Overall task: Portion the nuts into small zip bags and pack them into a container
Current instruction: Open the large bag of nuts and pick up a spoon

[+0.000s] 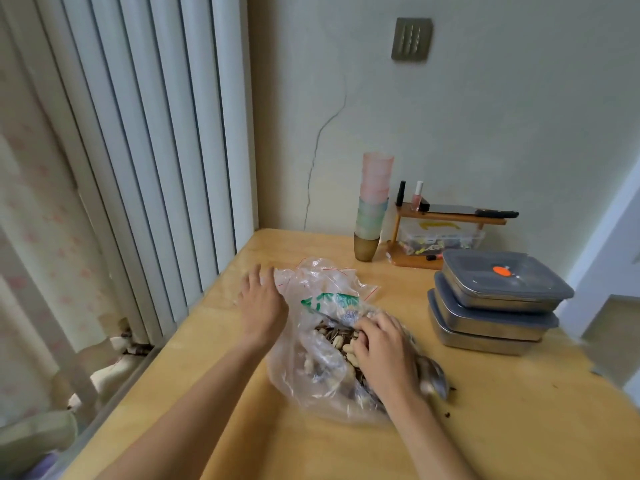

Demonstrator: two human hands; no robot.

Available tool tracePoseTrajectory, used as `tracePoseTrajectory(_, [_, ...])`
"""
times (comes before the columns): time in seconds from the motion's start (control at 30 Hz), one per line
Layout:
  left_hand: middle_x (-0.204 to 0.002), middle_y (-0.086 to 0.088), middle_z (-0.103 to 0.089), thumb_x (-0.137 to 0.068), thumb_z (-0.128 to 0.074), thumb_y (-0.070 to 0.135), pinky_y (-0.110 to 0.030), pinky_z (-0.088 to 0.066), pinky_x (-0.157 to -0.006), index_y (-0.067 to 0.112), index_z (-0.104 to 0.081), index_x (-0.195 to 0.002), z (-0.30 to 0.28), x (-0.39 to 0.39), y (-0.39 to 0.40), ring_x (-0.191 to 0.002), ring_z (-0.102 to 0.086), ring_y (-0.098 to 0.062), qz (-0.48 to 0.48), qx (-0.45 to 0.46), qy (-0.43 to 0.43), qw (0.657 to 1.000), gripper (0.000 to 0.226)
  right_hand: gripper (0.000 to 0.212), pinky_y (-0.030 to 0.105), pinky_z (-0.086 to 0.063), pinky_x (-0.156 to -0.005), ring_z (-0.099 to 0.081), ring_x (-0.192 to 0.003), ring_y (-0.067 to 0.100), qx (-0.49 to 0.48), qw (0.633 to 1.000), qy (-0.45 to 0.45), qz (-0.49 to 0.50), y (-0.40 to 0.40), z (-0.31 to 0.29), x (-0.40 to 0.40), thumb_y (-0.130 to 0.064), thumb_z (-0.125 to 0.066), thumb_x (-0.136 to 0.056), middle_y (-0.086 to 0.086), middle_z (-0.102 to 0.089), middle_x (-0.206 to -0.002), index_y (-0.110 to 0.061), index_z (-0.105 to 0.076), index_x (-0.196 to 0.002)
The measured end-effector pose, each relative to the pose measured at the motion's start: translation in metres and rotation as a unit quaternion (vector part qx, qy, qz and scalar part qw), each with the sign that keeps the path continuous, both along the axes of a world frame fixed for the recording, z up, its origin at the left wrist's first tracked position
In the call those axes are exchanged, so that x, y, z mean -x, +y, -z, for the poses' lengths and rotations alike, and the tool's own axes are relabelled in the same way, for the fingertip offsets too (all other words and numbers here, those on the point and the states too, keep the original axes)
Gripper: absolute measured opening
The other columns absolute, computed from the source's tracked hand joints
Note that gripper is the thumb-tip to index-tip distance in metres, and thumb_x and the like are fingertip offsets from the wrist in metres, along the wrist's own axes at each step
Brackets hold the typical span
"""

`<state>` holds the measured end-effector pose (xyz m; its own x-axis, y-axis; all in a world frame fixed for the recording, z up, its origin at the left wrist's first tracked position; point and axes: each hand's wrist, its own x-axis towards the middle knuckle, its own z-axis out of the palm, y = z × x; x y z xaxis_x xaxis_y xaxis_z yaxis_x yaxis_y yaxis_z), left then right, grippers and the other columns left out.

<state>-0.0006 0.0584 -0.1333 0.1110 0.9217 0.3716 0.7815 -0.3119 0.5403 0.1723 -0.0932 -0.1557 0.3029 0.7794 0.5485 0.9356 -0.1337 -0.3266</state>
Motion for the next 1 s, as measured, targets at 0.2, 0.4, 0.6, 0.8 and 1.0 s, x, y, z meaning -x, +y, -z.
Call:
tracePoseTrajectory(0.2, [-0.098,-0.004,-0.068,-0.088,-0.056,0.007,-0.041,-0.052,-0.078,0.013,-0.063,-0.114,0.005,0.019,0.019,-0.086,-0.061,-0.024,-0.019,-0.009,-0.022,1.0,0.027,0.01,0.037,-0.052,-0.084,-0.055,-0.095,0.016,0.048,0.999,0.002,-0.015,0.001,-0.007,-0.004,-0.02,-0.063,-0.088,-0.008,-0.057,-0.094,-0.024,-0.07,-0.096])
tracePoseTrajectory(0.4, [-0.088,0.002,-0.062,-0.093,-0.062,0.017,-0.036,-0.048,-0.069,0.017,-0.067,-0.093,-0.013,0.023,-0.002,-0.081,-0.056,-0.019,0.001,-0.134,-0.094,0.986,0.005,0.019,0.033,-0.055,-0.08,-0.056,-0.091,0.013,0.101,0.994,0.031,-0.041,0.027,-0.044,0.003,-0.032,-0.052,-0.101,-0.007,-0.06,-0.095,-0.023,-0.066,-0.091])
tracePoseTrajectory(0.6, [-0.083,0.013,-0.059,-0.096,-0.064,0.014,-0.026,-0.047,-0.064,0.022,-0.058,-0.089,-0.002,0.011,-0.037,-0.076,-0.057,-0.009,0.134,-0.146,-0.175,0.964,0.012,0.028,0.021,-0.056,-0.079,-0.061,-0.082,0.0,0.013,0.961,0.231,-0.149,0.05,-0.051,0.029,-0.025,-0.064,-0.098,-0.014,-0.058,-0.109,-0.031,-0.063,-0.125])
tracePoseTrajectory(0.8, [-0.079,0.012,-0.062,-0.096,-0.068,0.014,-0.016,-0.04,-0.064,0.021,-0.065,-0.088,-0.003,0.008,-0.056,-0.073,-0.058,-0.015,0.199,-0.128,-0.216,0.947,0.011,0.034,0.023,-0.055,-0.084,-0.059,-0.093,0.002,0.026,0.955,0.233,-0.183,0.051,-0.04,0.026,-0.033,-0.075,-0.092,-0.018,-0.051,-0.112,-0.045,-0.061,-0.12])
tracePoseTrajectory(1.0, [-0.089,0.0,-0.065,-0.103,-0.056,0.035,-0.035,-0.053,-0.075,0.017,-0.061,-0.099,-0.019,0.017,-0.066,-0.084,-0.064,-0.021,0.221,0.019,-0.364,0.904,0.019,0.015,0.025,-0.054,-0.083,-0.063,-0.097,0.006,0.024,0.931,0.282,-0.23,0.051,-0.046,0.027,-0.038,-0.077,-0.09,-0.013,-0.063,-0.101,-0.028,-0.067,-0.085])
